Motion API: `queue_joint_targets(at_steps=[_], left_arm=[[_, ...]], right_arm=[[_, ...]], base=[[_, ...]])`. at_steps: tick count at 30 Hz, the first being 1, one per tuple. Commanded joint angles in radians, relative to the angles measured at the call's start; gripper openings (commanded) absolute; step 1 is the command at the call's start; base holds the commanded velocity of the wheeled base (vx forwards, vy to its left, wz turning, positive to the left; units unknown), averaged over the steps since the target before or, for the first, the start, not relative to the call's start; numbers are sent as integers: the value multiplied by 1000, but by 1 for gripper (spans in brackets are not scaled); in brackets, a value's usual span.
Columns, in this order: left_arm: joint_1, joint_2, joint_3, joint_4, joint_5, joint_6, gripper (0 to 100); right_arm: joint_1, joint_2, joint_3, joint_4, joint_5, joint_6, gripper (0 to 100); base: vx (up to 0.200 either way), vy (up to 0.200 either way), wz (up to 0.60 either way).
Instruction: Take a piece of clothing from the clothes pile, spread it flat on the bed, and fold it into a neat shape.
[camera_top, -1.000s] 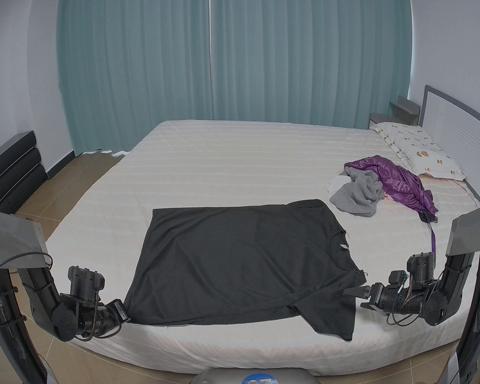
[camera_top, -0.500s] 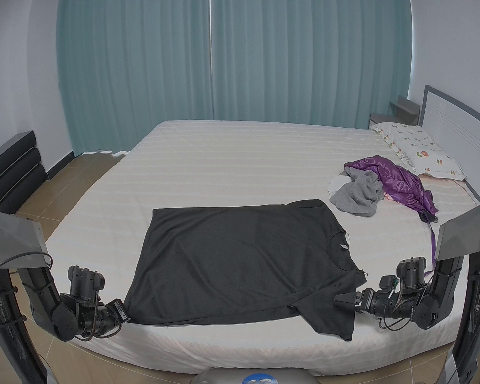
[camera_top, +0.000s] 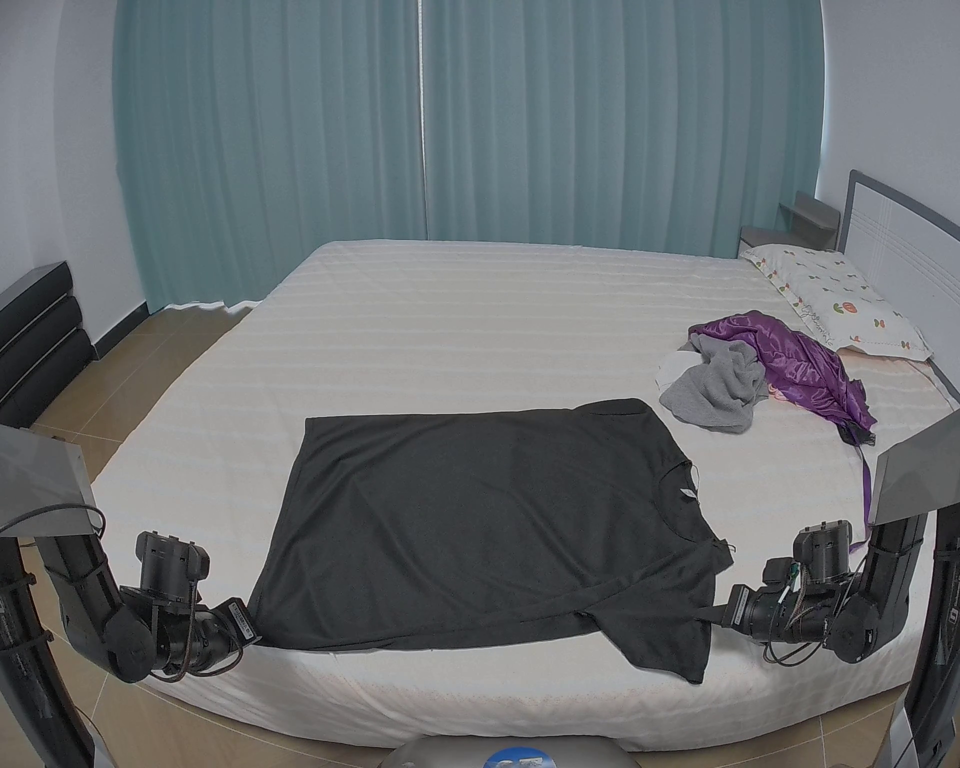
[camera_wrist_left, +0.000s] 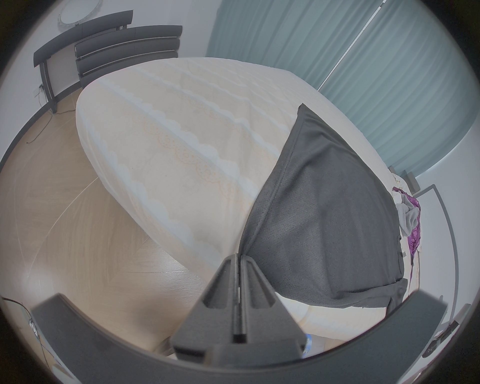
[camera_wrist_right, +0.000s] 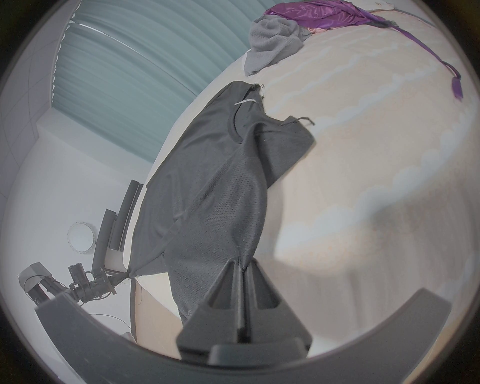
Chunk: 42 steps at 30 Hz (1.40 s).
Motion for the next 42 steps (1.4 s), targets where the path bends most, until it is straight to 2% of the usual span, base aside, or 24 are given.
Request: queue_joint_targets(at_steps=[1,9,10,12,16,17,23,31,33,36,38,42], left_arm=[[0,-1,0,0,0,0,0],[0,-10,3,0,2,1,0],[2,-15,5,0,3,1,0],[2,-22,8,0,3,1,0],[2,-26,11,0,3,6,0],[2,-32,15,0,7,12,0],[2,-58,25,0,8,15,0],[2,-68,32,0,5,18,0],[2,-76,35,1,5,18,0],[2,-78,40,1,5,20,0],[2,-91,49,6,3,46,0],[2,-98,66,1,3,72,0]], right_arm=[[-19,-27,25,-3,1,-5,0],[-51,-118,108,-7,27,-22,0],[-60,-143,145,-7,66,-37,0],[-65,-166,175,-9,89,-62,0],[-79,-178,198,-9,90,-82,0],[-97,-187,238,-26,97,-114,0],[-125,-201,251,-24,107,-125,0],[-131,-296,251,138,138,-154,0],[-134,-333,251,210,149,-198,0],[-137,-360,251,253,149,-218,0],[-135,-406,251,338,146,-244,0],[-137,-432,251,387,146,-263,0]], base=[[0,0,0],[0,0,0],[0,0,0],[0,0,0],[0,0,0],[0,0,0],[0,0,0],[0,0,0],[0,0,0],[0,0,0],[0,0,0],[0,0,0]])
